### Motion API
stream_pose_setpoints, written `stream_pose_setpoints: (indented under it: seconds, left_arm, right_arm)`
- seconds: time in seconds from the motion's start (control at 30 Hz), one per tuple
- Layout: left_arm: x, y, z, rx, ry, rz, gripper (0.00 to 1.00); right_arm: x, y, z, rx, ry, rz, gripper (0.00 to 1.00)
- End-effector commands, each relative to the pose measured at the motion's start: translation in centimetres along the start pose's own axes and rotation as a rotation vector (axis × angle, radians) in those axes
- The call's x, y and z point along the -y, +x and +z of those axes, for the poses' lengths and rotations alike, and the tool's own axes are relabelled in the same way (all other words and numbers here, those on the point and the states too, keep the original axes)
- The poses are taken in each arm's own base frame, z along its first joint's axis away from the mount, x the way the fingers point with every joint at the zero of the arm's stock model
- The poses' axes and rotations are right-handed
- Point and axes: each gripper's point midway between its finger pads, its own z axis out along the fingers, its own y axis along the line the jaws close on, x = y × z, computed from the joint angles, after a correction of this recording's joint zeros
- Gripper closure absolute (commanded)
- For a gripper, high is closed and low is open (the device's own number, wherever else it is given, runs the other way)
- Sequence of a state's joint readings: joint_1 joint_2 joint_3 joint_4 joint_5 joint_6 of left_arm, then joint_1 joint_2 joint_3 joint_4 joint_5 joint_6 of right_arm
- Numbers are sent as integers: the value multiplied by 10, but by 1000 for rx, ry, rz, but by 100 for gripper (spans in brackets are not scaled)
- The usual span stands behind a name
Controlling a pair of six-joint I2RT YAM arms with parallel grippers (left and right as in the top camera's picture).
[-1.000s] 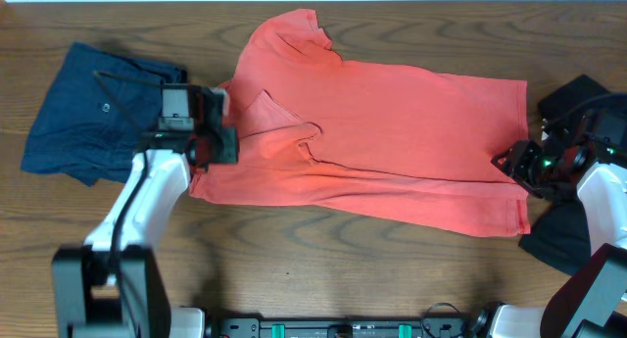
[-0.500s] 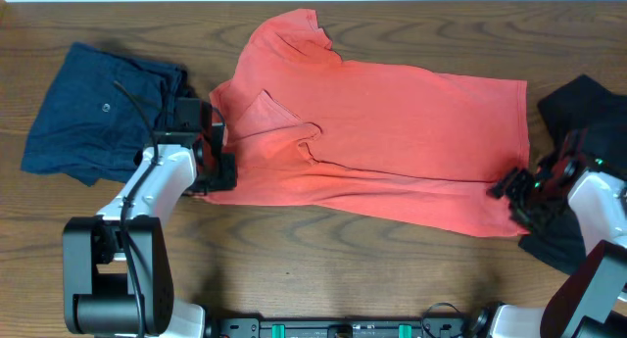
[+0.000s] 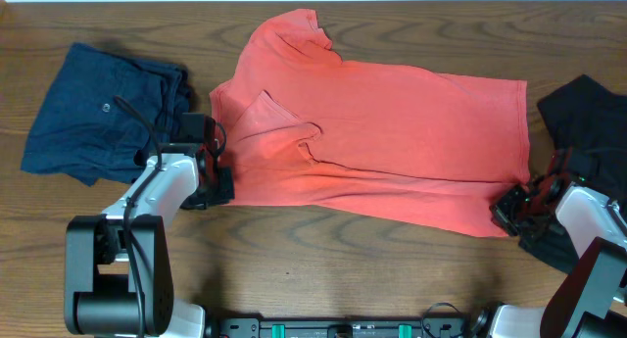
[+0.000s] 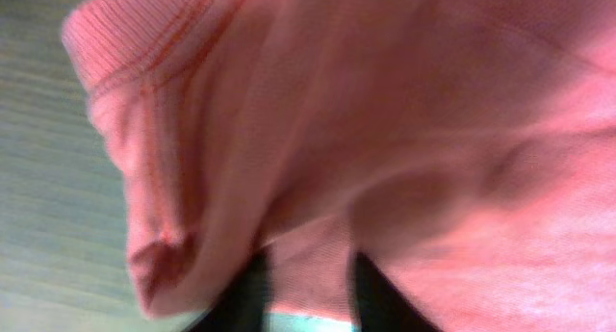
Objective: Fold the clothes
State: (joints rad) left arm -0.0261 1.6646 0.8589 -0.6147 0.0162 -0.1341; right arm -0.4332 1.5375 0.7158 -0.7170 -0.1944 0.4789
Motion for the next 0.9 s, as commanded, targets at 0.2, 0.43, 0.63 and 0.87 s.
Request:
stream_pose_setpoints:
  seconds: [0.2, 0.43, 0.63, 0.87]
  left_arm:
    - [-46, 47, -2, -173, -121, -224, 91]
    - [-48, 43, -19, -123, -93, -234, 77]
    - [-40, 22, -34, 1, -25, -239, 33]
    - [-30, 14, -25, 16, 32, -239, 27]
  right_arm:
    - [39, 16, -14, -14, 155, 137, 99]
    - [16, 16, -36, 39, 19, 11, 69]
    - [24, 19, -36, 43, 59, 91, 24]
    - [28, 9, -16, 60, 74, 163, 34]
